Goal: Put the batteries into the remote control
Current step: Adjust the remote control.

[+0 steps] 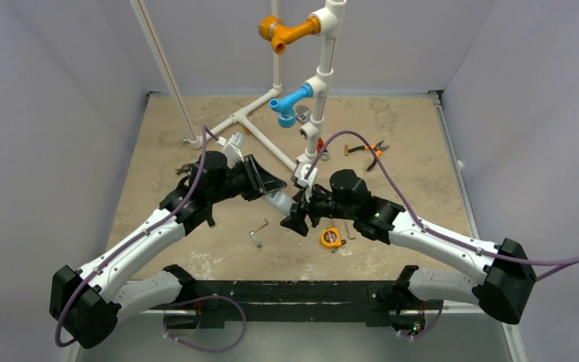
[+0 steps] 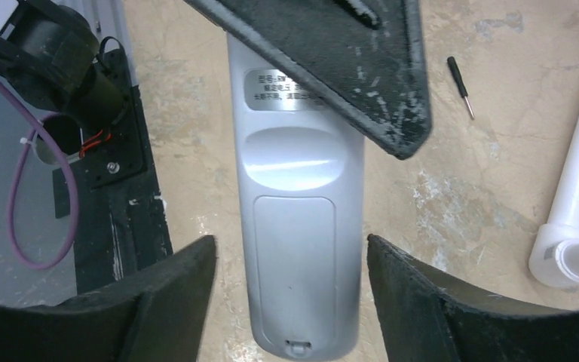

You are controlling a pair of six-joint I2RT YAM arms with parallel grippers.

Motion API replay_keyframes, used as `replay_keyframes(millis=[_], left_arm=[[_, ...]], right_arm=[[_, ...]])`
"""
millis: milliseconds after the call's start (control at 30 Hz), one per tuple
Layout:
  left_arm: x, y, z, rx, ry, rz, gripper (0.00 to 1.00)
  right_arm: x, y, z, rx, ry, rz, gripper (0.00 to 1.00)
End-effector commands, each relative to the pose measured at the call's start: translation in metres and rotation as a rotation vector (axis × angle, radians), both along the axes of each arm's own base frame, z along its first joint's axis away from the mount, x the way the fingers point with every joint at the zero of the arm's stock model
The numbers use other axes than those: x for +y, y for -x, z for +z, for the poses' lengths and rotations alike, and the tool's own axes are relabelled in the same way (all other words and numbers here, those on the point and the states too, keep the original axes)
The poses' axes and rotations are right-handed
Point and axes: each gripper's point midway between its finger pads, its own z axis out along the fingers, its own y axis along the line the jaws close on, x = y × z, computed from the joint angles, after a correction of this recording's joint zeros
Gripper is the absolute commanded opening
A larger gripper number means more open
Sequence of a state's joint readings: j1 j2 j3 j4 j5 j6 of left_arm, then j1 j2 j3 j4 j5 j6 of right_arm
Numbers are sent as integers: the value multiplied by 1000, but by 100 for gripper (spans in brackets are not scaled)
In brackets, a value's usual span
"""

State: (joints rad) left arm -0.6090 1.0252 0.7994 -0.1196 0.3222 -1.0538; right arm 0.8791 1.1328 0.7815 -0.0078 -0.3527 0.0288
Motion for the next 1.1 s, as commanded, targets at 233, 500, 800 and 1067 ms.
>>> replay_keyframes(millis=[233, 500, 800, 1067], left_arm=[[-6, -5, 27, -3, 81, 16, 0], [-10, -2, 29, -36, 104, -25, 33], [-9, -2, 26, -36, 89, -27, 48], [-10, -3, 22, -33, 75, -29, 41]], right_arm=[[2, -7, -4, -97, 46, -23, 46], [1, -16, -1, -42, 24, -117, 0], [-4, -27, 9, -33, -17, -215, 0], [-1, -27, 22, -49, -54, -209, 0]])
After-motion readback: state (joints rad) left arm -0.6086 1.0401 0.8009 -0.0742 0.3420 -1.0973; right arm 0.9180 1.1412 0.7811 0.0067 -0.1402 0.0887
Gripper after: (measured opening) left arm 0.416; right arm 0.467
